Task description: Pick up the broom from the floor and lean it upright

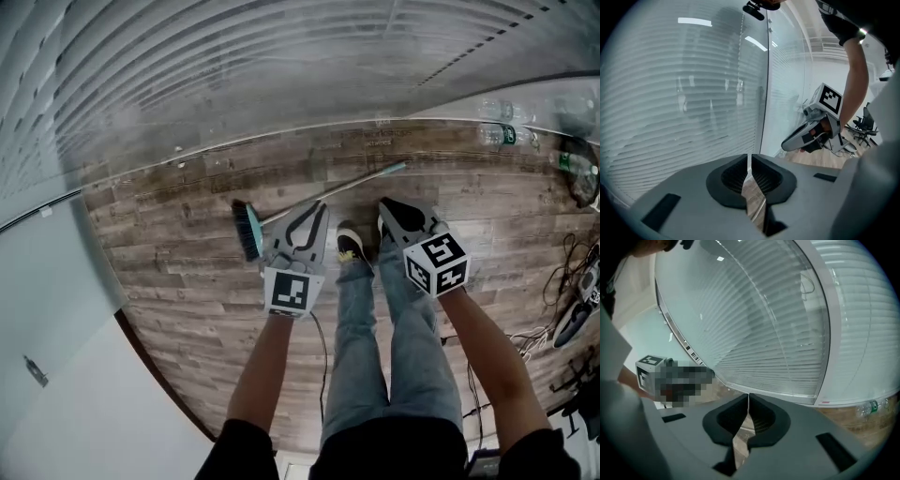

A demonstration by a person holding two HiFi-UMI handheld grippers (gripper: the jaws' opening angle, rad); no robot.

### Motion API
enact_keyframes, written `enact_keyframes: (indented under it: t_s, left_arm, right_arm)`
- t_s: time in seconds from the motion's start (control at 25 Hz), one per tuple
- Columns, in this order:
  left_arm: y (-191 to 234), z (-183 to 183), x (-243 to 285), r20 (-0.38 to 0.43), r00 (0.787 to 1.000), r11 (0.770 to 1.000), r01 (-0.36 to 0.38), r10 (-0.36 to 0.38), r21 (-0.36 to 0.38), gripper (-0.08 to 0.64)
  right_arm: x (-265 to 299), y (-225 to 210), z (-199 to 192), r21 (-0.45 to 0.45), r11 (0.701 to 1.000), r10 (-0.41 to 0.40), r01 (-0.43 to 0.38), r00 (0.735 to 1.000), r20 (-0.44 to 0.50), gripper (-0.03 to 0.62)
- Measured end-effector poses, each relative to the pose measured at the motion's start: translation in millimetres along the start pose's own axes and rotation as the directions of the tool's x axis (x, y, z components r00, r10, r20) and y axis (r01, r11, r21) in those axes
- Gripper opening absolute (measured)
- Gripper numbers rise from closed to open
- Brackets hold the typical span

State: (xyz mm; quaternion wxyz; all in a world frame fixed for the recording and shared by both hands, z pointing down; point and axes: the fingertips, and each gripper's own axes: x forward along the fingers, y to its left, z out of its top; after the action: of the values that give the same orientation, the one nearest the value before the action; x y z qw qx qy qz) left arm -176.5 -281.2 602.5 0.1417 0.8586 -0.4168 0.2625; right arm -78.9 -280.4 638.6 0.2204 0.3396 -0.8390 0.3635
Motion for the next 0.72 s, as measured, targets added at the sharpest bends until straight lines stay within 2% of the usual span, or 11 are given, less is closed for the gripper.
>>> enact_keyframes:
  t_s: [0.16, 0.32, 0.48, 0.72]
  left_arm:
    - [-2, -55, 23, -0.078, 0.997, 1.0, 0.022, -0.023, -0.016, 0.023]
    - [-16, -114, 47, -0.159, 0.985, 0.998, 0.063, -0.066, -0.018, 0.067]
    - [-28, -182, 77, -0.258, 0.961, 0.994, 0.107, -0.103, 0.002, 0.164]
    - [-30, -277, 105, -0.358, 0.928, 0.994, 0.09, -0.104, -0.056, 0.215]
  right_arm:
    - [32, -19, -28, 0.112, 0.994, 0.017, -0.012, 0.999, -0.045, 0.031]
    - [63, -43, -60, 0.184, 0.983, -0.004, 0.017, 0.998, -0.067, 0.103]
    - [104, -68, -112, 0.214, 0.977, -0.006, 0.028, 0.995, -0.101, 0.106]
    - [150, -94, -182, 0.314, 0.947, -0.023, 0.066, 0.99, -0.139, 0.132]
